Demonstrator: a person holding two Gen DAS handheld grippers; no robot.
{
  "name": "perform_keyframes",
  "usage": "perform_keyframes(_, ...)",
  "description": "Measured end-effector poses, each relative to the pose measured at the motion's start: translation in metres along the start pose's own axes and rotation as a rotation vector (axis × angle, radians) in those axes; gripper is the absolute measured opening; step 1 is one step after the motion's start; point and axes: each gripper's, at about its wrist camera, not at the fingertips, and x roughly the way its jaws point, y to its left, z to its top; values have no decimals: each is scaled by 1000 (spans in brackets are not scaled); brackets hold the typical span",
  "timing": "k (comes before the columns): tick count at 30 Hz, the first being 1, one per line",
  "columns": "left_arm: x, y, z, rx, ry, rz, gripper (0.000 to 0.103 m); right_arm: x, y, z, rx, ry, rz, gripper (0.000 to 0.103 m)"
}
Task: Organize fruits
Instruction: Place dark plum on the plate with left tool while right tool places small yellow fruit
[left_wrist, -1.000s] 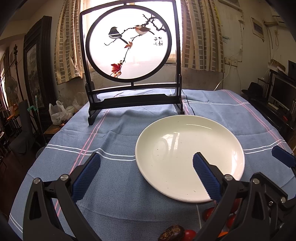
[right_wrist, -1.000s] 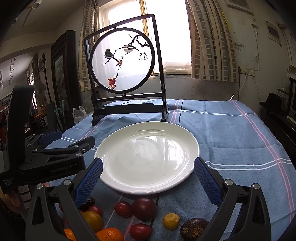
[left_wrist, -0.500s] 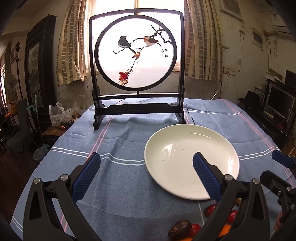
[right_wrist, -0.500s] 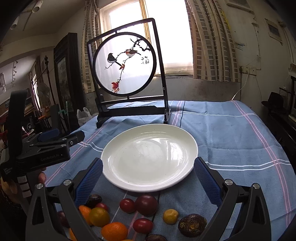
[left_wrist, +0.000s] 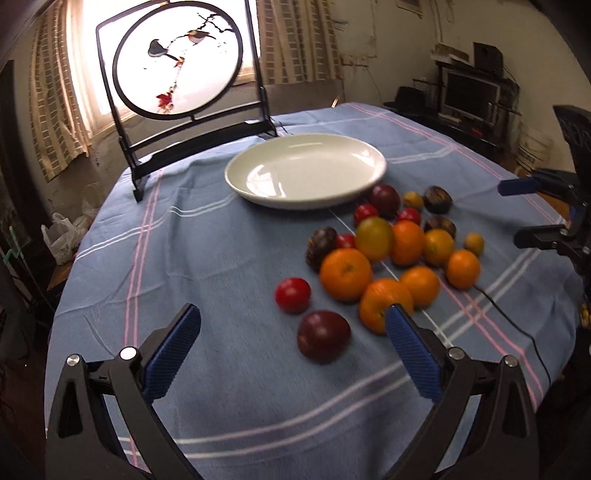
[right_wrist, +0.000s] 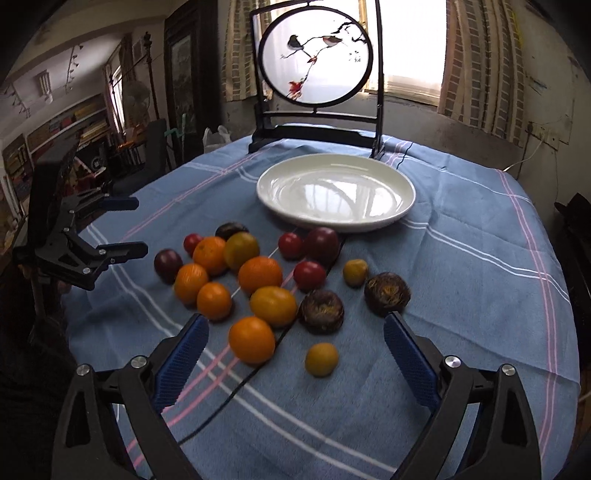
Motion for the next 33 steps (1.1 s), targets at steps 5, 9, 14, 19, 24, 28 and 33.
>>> perform_keyframes(5,13,-17,-20,70,89,-33,98,18,1,-16,-23,142,11,51)
perform_keyframes(9,27,-13,-17,65,120,-38,98,30,-13,-19,7,187,-21,48)
perform_keyframes(14,42,-4,-8,36,150,-43,98,44,-18,-16,7,219,-31,39)
perform_keyframes(19,51,0,0,0,161,-75,86,47,-17,-17,-7,227,-23,26)
perform_keyframes(24,60,3,2,-33,202,-135,55,43,-18,-16,-5,221,-16,26)
perform_keyframes(28,64,4,0,-61,223,-164,39,44,-21,-15,4,224,-16,26)
perform_keyframes(33,55,9,7,-70,184,-162,38,39,-24,-11,10,207,-14,26)
